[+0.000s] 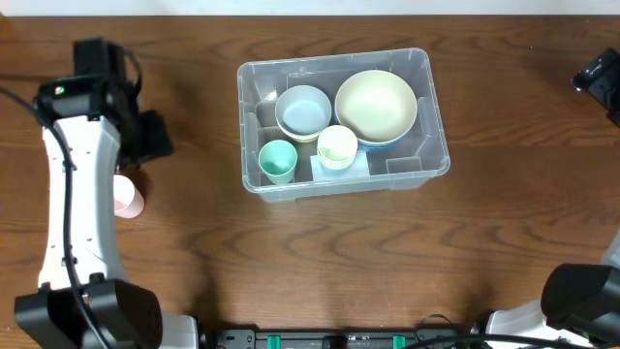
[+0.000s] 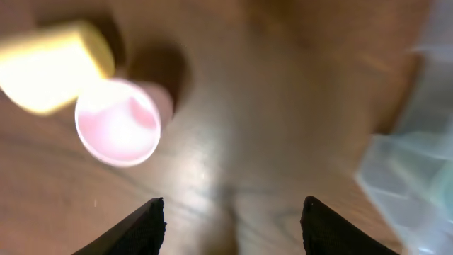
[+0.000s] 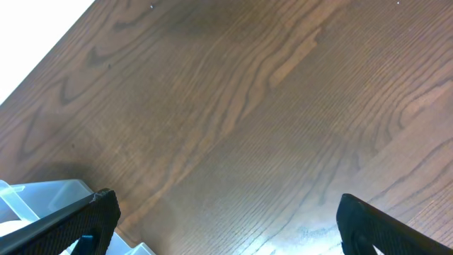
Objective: Pack container
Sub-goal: 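Grasp the pink cup rim with the left gripper, then carry the pink cup and lower it into the mint cup, then release the pink cup and withdraw the left gripper, then reach the left gripper to the tipped yellow cup and grasp it, then lift the yellow cup and carry it over the container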
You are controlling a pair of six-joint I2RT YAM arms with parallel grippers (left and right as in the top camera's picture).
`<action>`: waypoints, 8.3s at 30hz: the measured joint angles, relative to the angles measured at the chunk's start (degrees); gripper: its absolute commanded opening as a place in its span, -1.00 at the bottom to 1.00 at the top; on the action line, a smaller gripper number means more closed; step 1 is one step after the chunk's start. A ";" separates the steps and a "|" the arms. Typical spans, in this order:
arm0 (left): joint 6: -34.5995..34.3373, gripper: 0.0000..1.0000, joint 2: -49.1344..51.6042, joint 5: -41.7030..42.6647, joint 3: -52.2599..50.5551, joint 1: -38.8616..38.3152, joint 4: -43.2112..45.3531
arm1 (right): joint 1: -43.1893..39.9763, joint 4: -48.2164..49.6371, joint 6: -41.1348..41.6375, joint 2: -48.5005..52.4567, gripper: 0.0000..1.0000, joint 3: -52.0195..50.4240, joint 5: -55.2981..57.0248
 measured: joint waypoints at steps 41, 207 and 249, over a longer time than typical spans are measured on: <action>-0.35 0.25 1.27 -0.81 -20.61 6.88 23.23 | 0.00 0.00 0.00 0.00 0.99 0.00 0.00; -5.97 0.35 17.11 38.45 -13.64 48.68 33.57 | 0.00 0.00 0.00 0.00 0.98 0.00 0.00; 3.56 -0.88 -3.85 62.16 -14.21 13.79 41.77 | 0.00 0.00 0.00 0.00 0.99 0.00 0.02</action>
